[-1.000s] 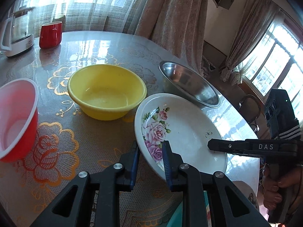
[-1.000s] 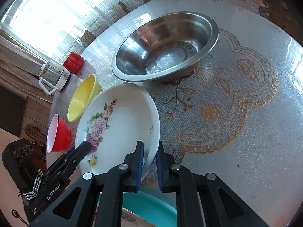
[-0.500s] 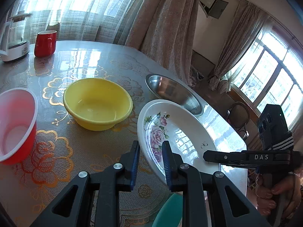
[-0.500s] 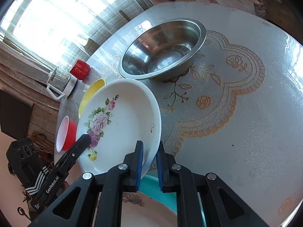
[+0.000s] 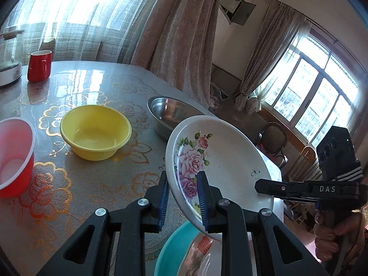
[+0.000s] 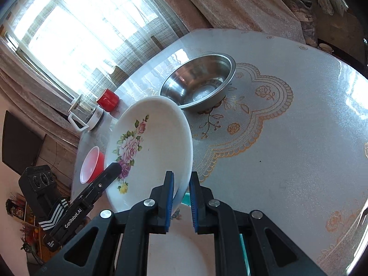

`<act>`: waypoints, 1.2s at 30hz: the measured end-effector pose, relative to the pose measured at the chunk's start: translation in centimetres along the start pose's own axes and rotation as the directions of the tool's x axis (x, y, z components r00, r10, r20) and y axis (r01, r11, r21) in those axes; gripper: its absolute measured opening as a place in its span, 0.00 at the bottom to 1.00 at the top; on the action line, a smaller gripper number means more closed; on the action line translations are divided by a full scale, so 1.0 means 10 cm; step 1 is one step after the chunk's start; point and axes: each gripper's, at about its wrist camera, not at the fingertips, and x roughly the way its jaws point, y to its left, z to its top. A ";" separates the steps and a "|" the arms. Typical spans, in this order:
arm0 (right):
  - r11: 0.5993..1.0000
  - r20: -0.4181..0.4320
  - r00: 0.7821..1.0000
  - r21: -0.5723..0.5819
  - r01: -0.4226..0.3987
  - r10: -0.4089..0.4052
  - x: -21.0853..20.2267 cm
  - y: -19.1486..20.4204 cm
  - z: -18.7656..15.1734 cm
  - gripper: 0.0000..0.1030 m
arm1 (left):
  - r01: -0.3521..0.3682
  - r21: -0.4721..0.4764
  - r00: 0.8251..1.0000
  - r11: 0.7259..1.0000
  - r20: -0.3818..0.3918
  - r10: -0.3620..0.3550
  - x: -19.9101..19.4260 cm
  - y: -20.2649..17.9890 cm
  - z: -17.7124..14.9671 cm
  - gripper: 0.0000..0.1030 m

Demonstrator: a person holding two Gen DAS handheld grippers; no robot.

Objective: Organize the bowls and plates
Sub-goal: 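Carry the floral plate onto the white plate stack and lower it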

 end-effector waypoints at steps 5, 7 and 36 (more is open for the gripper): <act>1.000 0.021 1.000 0.016 -0.006 0.006 -0.17 -0.03 -0.14 0.13 | 0.013 0.024 1.000 1.000 0.011 -0.013 -0.10 -0.12 -0.07 0.23; 1.000 0.029 1.000 0.021 -0.004 0.004 -0.23 -0.04 -0.21 0.13 | 0.025 0.030 1.000 0.999 0.009 -0.025 -0.15 -0.15 -0.11 0.23; 0.989 -0.019 1.000 0.146 -0.013 0.016 -0.46 -0.34 -1.02 0.13 | -0.016 0.198 0.992 0.980 -0.123 0.041 -0.41 -0.52 -0.82 0.23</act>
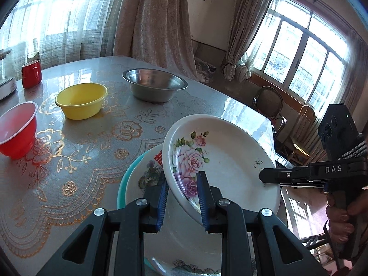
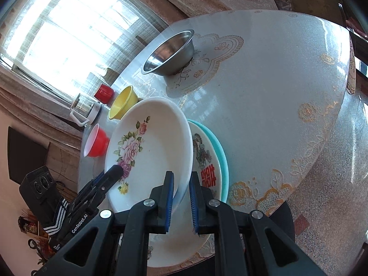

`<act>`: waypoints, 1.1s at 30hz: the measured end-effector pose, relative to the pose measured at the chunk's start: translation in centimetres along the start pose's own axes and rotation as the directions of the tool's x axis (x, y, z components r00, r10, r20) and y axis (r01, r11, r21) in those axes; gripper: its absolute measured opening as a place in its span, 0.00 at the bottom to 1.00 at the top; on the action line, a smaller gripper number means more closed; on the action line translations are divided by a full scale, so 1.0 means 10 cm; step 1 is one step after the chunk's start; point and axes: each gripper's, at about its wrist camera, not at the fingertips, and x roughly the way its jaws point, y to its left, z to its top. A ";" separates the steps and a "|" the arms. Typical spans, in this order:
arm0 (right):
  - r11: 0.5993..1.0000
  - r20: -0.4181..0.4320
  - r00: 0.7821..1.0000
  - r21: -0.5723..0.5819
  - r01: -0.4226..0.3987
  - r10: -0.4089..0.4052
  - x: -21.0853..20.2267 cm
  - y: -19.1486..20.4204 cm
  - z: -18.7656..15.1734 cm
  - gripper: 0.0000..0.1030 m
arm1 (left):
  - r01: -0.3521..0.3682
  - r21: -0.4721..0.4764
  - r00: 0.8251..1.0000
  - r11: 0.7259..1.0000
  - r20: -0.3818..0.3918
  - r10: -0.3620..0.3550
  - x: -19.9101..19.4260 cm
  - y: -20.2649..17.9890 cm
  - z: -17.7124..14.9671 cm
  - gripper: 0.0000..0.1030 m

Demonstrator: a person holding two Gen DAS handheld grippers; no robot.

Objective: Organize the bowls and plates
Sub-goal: 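Carry the floral plate onto the white plate stack and lower it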

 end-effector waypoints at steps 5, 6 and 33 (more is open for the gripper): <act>1.000 -0.026 1.000 -0.003 0.009 -0.009 0.04 -0.02 -0.05 0.13 | -0.025 0.036 0.999 0.999 -0.024 0.026 -0.02 -0.03 -0.10 0.25; 1.000 -0.031 0.999 -0.005 0.011 -0.011 0.04 -0.02 -0.06 0.14 | -0.024 0.034 0.999 0.999 -0.027 0.025 -0.02 -0.02 -0.11 0.25; 0.956 -0.055 0.981 -0.240 0.168 -0.186 0.09 0.32 -0.13 0.20 | 0.053 0.067 0.994 0.996 -0.096 -0.046 -0.14 -0.06 -0.20 0.47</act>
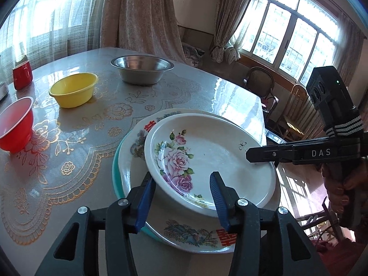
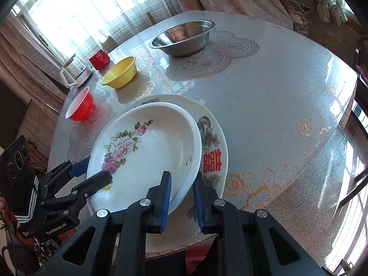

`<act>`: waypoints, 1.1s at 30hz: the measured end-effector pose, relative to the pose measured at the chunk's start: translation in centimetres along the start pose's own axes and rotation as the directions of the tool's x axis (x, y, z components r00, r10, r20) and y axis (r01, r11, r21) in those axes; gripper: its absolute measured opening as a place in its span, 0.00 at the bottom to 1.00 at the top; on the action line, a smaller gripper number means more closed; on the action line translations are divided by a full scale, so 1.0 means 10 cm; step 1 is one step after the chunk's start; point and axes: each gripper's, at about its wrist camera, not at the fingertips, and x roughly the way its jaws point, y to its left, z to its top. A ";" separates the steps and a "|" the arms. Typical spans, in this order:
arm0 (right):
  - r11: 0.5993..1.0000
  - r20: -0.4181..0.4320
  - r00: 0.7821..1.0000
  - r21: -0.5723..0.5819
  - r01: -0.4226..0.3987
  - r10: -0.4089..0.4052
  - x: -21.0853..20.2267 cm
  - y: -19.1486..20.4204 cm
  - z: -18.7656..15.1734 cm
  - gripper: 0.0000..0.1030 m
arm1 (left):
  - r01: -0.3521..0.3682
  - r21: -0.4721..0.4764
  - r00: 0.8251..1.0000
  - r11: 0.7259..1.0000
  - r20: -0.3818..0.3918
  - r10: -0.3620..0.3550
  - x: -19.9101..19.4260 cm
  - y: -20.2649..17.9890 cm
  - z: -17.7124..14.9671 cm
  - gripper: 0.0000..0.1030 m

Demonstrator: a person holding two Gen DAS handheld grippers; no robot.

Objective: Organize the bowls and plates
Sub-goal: 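Carry the floral plate onto the white plate stack and lower it, then open the right gripper to release the floral plate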

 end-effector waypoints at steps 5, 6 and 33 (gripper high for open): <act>1.000 0.000 1.000 0.025 -0.012 0.012 -0.01 -0.03 0.00 0.20 | 0.014 -0.015 1.000 1.000 -0.003 -0.014 0.01 0.02 0.01 0.47; 1.000 -0.001 1.000 0.026 -0.012 0.012 -0.01 -0.03 0.00 0.20 | 0.017 -0.016 1.000 1.000 -0.005 -0.017 0.01 0.03 0.01 0.47; 0.990 -0.045 0.992 -0.075 0.116 -0.120 0.01 0.18 0.15 0.33 | 0.126 -0.014 0.992 0.992 -0.019 -0.127 -0.23 0.01 0.01 0.83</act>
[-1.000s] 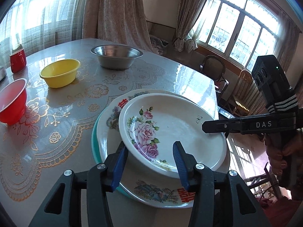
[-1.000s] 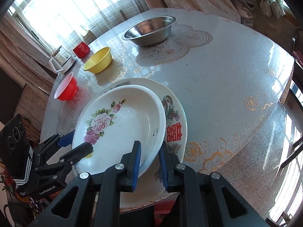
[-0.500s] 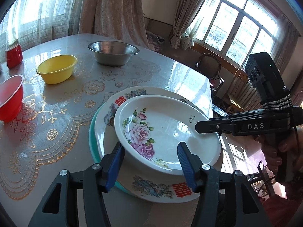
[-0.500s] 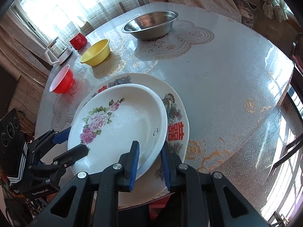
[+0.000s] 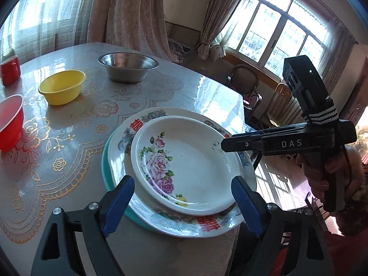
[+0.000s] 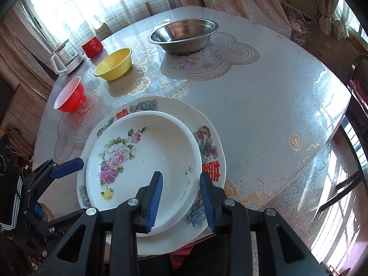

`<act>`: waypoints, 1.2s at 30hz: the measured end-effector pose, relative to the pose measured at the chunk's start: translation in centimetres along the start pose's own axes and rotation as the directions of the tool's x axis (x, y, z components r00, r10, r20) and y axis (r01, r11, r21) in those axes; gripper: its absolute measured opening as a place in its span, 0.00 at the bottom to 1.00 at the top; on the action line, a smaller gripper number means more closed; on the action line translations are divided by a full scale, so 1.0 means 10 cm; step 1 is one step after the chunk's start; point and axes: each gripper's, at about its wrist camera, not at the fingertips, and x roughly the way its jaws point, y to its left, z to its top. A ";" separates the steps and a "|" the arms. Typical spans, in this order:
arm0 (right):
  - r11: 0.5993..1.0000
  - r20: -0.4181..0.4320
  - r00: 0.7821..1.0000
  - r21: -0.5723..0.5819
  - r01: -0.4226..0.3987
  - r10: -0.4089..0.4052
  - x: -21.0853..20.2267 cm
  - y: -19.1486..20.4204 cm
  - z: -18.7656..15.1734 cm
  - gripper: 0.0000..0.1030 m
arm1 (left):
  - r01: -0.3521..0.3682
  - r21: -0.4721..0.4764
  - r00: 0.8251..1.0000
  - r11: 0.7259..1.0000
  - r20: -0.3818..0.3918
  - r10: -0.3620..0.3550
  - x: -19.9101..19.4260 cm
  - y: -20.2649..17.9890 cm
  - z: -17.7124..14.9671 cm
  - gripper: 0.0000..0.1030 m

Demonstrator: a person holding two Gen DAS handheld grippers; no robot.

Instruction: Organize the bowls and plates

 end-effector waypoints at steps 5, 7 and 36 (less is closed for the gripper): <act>1.000 0.032 0.999 -0.022 0.005 -0.005 0.02 0.03 -0.02 0.34 | -0.027 -0.008 0.997 1.000 0.077 0.028 -0.08 0.03 0.02 0.68; 1.000 0.045 0.999 -0.028 0.005 -0.003 0.03 0.03 -0.03 0.35 | -0.058 -0.015 0.993 0.998 0.101 0.059 -0.07 0.03 0.02 0.62; 0.998 0.198 0.980 0.051 -0.035 0.024 -0.02 -0.38 0.55 0.37 | -0.515 -0.428 0.789 0.743 0.100 0.606 -0.02 0.98 0.00 0.94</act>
